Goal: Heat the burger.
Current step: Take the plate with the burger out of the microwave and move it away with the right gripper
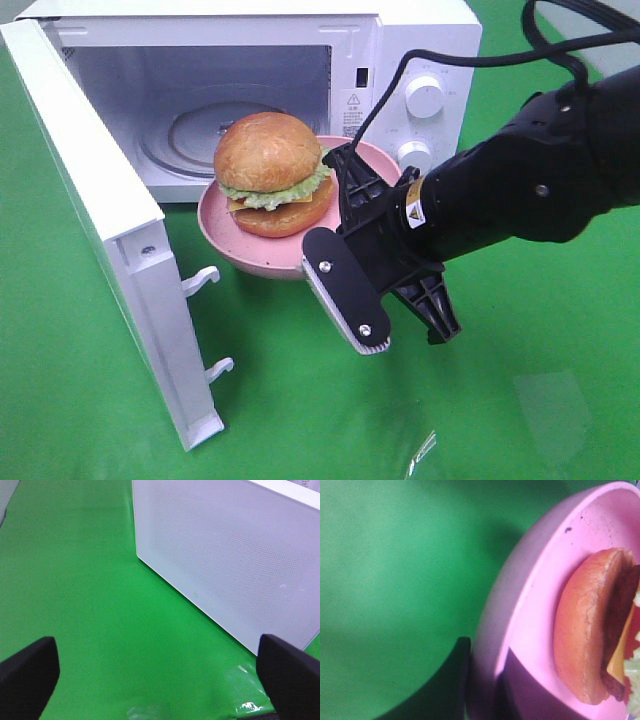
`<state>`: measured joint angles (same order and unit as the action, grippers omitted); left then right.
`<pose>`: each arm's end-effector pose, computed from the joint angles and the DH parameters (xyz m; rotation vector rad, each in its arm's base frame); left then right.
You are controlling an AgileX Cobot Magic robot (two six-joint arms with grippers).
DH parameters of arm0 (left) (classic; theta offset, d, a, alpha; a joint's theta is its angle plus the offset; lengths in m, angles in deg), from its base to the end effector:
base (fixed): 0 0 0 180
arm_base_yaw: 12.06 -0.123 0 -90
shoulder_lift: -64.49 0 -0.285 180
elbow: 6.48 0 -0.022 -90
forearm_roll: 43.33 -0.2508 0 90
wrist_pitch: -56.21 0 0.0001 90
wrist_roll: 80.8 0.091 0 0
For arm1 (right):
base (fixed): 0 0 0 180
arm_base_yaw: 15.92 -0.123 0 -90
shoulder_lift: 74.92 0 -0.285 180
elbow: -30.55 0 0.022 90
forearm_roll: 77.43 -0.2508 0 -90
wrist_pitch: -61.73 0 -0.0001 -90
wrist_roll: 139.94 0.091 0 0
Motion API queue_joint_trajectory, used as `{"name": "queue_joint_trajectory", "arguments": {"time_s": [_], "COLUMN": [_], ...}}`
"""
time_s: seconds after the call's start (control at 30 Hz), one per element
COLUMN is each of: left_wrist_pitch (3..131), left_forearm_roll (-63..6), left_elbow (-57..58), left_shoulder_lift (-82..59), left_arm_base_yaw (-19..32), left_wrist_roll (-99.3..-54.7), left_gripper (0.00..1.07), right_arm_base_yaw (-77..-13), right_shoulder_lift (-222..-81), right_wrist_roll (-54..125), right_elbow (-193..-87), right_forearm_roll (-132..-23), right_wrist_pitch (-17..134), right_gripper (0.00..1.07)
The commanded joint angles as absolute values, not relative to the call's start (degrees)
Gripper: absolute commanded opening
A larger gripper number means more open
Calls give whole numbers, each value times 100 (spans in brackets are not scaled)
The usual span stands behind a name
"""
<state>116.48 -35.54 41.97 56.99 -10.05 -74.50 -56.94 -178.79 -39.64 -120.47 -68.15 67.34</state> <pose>-0.0063 -0.0105 0.2792 0.1527 2.0172 -0.1149 0.2480 0.2139 0.1772 -2.2214 1.0450 -0.3965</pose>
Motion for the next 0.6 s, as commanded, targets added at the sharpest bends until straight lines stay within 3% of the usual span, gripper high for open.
{"name": "queue_joint_trajectory", "arguments": {"time_s": [0.03, 0.6], "left_wrist_pitch": [11574, 11574], "left_forearm_roll": [-3571, -3571], "left_elbow": [4214, 4214], "left_shoulder_lift": [5785, 5785], "left_arm_base_yaw": [-1023, -1023], "left_wrist_roll": [-7439, -7439], "left_gripper": [100, 100], "right_arm_base_yaw": [-5683, -5683], "right_shoulder_lift": [-17352, -15931], "right_wrist_roll": [-3947, -3620], "right_elbow": [-11761, -10615], "right_forearm_roll": [-6763, -6763], "right_wrist_pitch": [6173, 6207], "right_gripper": [0, 0]}}
